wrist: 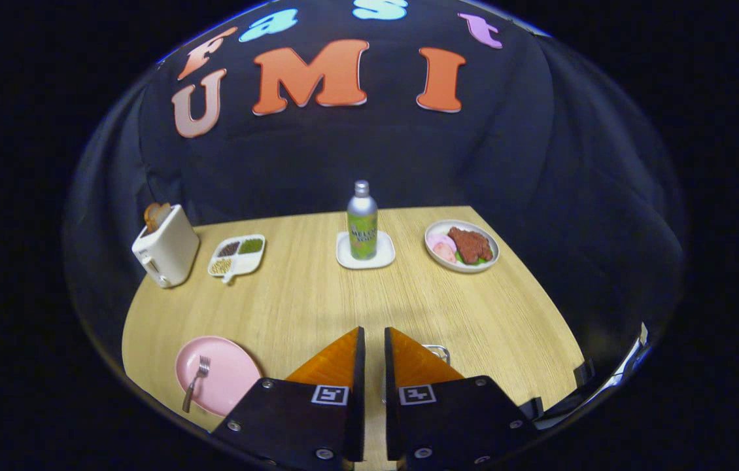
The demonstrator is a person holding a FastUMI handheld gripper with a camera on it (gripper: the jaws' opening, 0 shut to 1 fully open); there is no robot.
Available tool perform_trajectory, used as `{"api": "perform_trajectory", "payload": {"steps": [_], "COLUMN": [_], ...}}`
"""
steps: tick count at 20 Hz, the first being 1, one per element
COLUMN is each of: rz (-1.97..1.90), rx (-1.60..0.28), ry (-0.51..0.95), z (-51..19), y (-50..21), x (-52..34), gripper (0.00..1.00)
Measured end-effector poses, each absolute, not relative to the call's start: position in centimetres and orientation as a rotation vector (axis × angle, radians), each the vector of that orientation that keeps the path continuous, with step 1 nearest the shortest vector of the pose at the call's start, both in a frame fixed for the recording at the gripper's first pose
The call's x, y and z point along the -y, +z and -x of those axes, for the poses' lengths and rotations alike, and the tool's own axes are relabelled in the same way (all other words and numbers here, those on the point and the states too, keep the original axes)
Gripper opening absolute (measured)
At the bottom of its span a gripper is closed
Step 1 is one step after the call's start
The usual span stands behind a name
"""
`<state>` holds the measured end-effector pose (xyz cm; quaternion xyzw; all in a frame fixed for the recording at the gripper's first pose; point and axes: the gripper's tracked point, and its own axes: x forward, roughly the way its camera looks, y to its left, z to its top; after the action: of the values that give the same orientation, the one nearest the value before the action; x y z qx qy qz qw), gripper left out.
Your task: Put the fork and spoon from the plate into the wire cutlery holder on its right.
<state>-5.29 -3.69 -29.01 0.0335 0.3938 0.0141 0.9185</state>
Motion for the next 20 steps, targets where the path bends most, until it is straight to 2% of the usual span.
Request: {"api": "perform_trajectory", "payload": {"steps": [2, 5, 9, 14, 20], "rz": [-0.085, -0.105, -0.061, -0.089, -0.094], "rx": [-0.749, -0.652, -0.505, -0.436, -0.594], "ry": [0.035, 0.046, 0.053, 0.079, 0.17], "z": [4.9, 3.7, 3.2, 3.9, 7.8], "y": [-27.4, -25.1, -22.2, -21.4, -26.6], "x": [2.0, -1.1, -4.4, -10.0, -16.8], "gripper": [0.19, 0.5, 0.76, 0.87, 0.89]}}
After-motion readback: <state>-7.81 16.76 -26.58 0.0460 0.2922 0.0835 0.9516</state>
